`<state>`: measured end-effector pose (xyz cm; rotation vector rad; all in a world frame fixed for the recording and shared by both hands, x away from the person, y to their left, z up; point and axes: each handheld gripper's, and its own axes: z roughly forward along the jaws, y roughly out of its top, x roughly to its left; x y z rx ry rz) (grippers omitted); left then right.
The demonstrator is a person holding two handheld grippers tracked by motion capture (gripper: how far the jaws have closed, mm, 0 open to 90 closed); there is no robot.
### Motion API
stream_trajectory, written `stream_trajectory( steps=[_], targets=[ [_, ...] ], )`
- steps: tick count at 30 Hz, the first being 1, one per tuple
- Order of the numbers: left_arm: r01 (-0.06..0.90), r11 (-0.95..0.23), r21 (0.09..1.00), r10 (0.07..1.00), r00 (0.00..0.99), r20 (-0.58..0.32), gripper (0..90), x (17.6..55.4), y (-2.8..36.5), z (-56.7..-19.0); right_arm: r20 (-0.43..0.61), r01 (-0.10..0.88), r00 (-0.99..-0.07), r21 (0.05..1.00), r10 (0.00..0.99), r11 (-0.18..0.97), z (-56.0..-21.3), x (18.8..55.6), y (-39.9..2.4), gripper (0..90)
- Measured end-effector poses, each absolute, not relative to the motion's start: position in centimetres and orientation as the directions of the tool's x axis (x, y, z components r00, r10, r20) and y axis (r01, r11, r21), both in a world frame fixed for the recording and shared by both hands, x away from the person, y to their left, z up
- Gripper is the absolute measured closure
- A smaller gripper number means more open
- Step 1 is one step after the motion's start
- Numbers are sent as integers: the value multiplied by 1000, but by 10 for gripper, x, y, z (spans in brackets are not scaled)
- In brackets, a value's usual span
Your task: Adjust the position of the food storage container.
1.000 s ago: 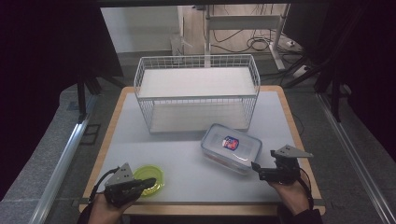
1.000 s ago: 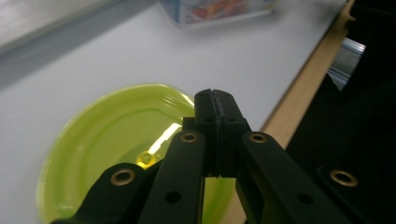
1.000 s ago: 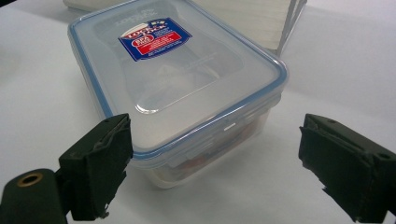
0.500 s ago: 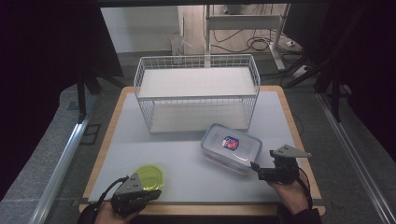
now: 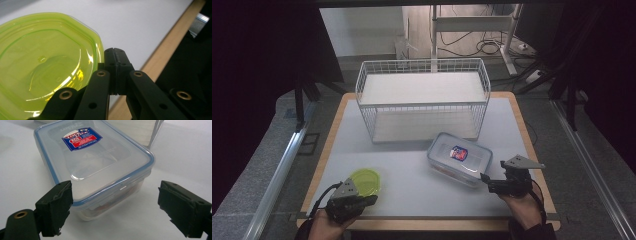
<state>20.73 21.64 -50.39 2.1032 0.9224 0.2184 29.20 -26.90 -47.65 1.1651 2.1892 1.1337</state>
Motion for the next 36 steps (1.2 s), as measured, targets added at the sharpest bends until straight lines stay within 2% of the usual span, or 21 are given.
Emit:
stream_trajectory(
  steps=[7,19,26,31,34,36],
  targets=[
    [564,-368,740,704,688,-175,899,224,229,-505,16,488,-569,811,823,322,-477,292,-269,132],
    [584,-347,734,746,646,-161,900,258,251,-505,18,489,-569,811,822,321,-477,293,-269,138],
    [573,-335,748,753,640,-154,899,260,250,-500,14,488,-566,812,824,321,-476,293,-270,149],
    [542,-322,776,746,650,-145,888,258,234,-492,17,488,-559,815,829,312,-473,294,-274,242],
    [527,-323,786,743,656,-134,874,261,222,-489,20,490,-547,818,837,301,-467,295,-280,412],
    [519,-320,793,740,660,-133,875,264,213,-487,26,497,-544,816,839,296,-466,297,-285,560]
  ],
)
